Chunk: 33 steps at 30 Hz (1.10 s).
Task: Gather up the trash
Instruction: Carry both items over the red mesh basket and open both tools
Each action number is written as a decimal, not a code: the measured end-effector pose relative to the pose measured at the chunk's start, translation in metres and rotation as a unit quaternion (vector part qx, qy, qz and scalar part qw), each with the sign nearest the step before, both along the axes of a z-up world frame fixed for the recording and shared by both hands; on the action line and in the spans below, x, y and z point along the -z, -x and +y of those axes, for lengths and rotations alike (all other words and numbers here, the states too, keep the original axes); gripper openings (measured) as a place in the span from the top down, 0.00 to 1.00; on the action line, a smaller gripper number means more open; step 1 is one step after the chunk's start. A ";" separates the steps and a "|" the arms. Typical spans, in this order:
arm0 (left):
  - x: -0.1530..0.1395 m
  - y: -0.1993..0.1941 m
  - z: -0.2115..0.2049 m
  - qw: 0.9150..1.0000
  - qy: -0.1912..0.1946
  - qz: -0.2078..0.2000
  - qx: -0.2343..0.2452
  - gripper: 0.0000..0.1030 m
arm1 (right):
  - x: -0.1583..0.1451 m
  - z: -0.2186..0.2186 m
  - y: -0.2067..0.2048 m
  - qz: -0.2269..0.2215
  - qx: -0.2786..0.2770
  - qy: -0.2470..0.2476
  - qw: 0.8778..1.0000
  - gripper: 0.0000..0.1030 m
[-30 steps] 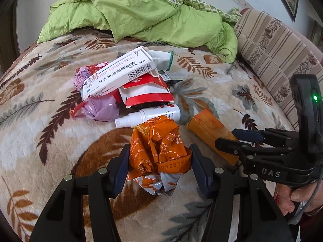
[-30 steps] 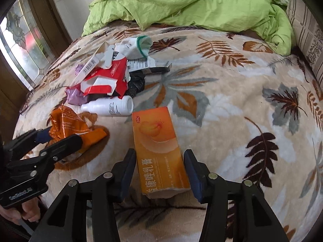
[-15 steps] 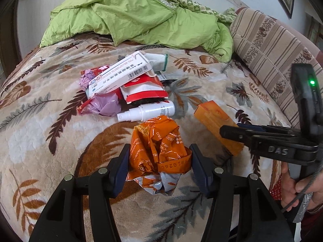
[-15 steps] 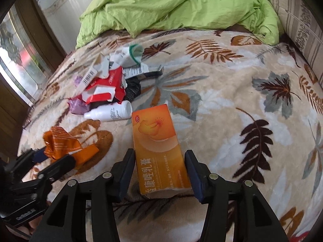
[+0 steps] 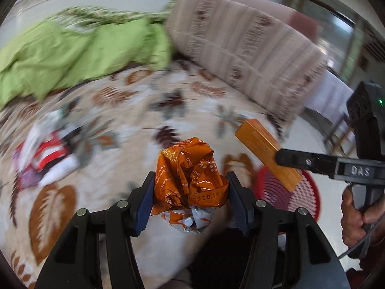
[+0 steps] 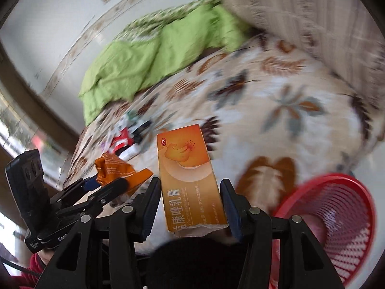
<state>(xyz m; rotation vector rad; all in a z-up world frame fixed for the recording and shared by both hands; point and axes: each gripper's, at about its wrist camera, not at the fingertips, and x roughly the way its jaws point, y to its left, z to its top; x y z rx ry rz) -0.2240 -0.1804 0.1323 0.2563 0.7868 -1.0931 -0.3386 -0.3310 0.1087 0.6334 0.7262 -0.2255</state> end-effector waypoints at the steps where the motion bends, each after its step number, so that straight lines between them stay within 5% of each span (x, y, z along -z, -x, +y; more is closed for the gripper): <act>1: -0.002 0.013 -0.013 1.000 -0.001 -0.001 0.023 0.45 | -0.002 -0.007 0.016 0.000 0.020 0.002 1.000 0.48; 7: 0.007 0.071 -0.084 0.991 -0.023 0.036 0.128 0.45 | -0.010 -0.055 0.102 0.005 0.140 0.012 0.990 0.47; 15: 0.015 0.102 -0.121 0.985 -0.040 0.058 0.157 0.33 | 0.007 -0.085 0.140 0.032 0.196 0.001 0.980 0.46; 24: 0.005 0.062 -0.085 0.994 -0.021 0.056 0.088 0.32 | 0.001 -0.080 0.125 0.007 0.173 0.008 0.985 0.45; 33: 0.007 -0.011 0.006 0.998 -0.017 0.033 -0.052 0.32 | -0.010 -0.035 0.038 -0.005 0.056 0.022 0.998 0.43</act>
